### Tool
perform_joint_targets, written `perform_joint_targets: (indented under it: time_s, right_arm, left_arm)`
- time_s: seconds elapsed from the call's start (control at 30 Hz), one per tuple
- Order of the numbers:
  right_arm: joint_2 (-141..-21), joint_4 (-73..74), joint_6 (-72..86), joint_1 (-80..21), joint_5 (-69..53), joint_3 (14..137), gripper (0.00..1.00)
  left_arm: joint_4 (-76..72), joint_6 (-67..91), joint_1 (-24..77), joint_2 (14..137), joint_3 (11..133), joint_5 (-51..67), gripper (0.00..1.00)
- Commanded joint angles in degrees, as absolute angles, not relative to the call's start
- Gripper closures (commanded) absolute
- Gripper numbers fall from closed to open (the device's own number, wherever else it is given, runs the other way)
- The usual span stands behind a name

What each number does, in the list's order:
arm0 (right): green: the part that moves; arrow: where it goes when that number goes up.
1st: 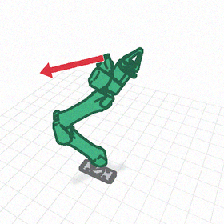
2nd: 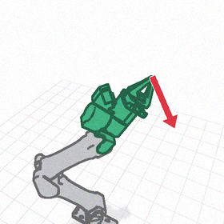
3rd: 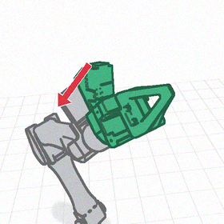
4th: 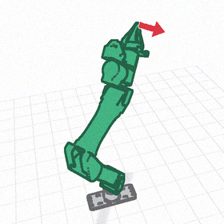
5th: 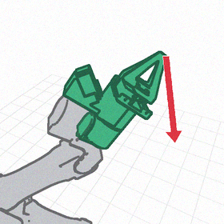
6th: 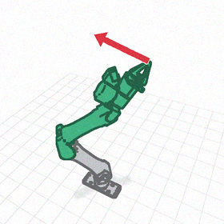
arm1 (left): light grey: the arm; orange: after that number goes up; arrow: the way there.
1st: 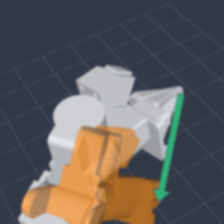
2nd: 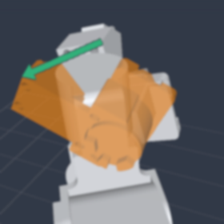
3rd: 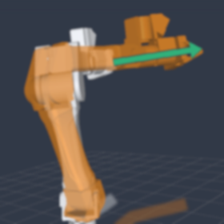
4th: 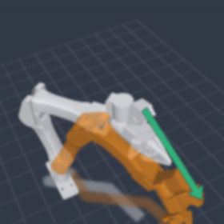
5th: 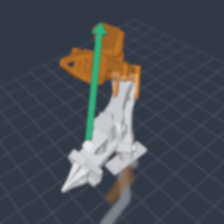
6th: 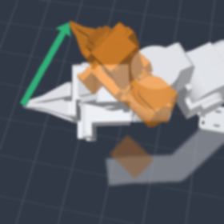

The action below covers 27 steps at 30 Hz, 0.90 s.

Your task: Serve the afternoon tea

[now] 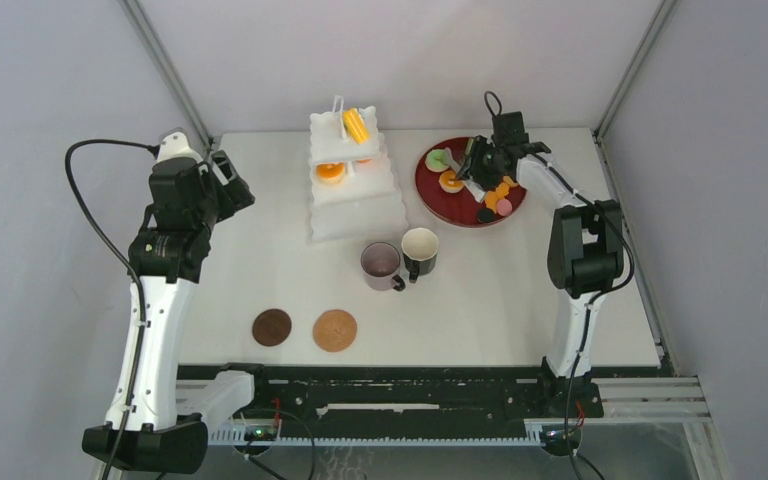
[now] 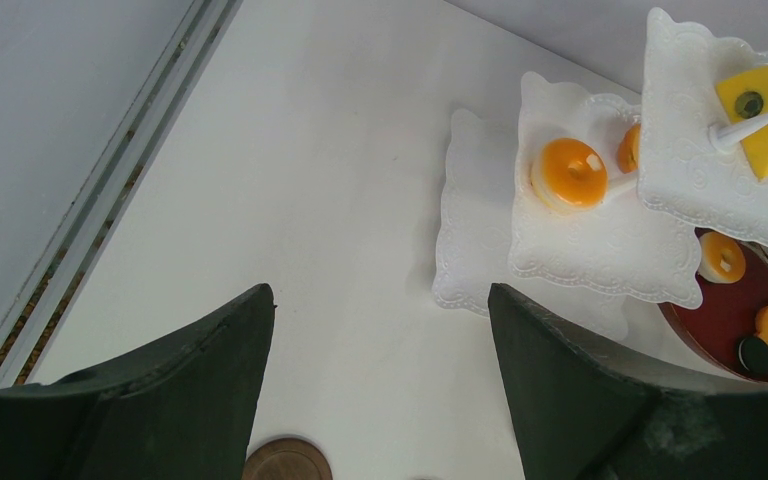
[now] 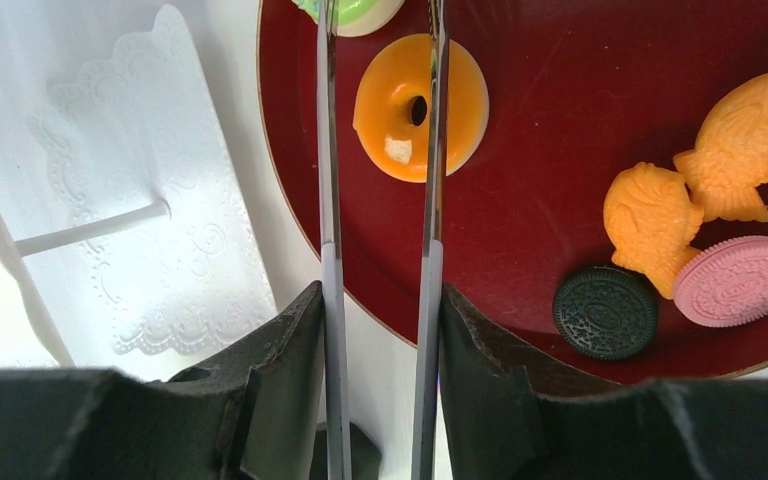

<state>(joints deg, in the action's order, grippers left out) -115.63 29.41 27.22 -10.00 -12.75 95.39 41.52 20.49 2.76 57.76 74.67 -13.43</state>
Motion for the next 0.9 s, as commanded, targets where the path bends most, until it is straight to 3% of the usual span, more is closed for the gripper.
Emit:
perform_joint_targets:
  time_s: [0.0,0.53,0.87]
  right_arm:
    - [-116.3,26.0,27.5,-9.9,-15.7,98.6,0.5]
    - [-121.4,27.6,29.6,-9.3,-19.0,105.3,0.52]
    - [-113.9,28.8,28.0,-9.3,-16.7,102.6,0.95]
  left_arm:
    - [40.6,20.0,3.0,57.6,76.2,-14.1,0.17]
    - [40.9,20.0,2.9,57.5,76.5,-13.2,0.17]
    - [40.9,20.0,2.9,57.0,76.1,-13.7,0.17]
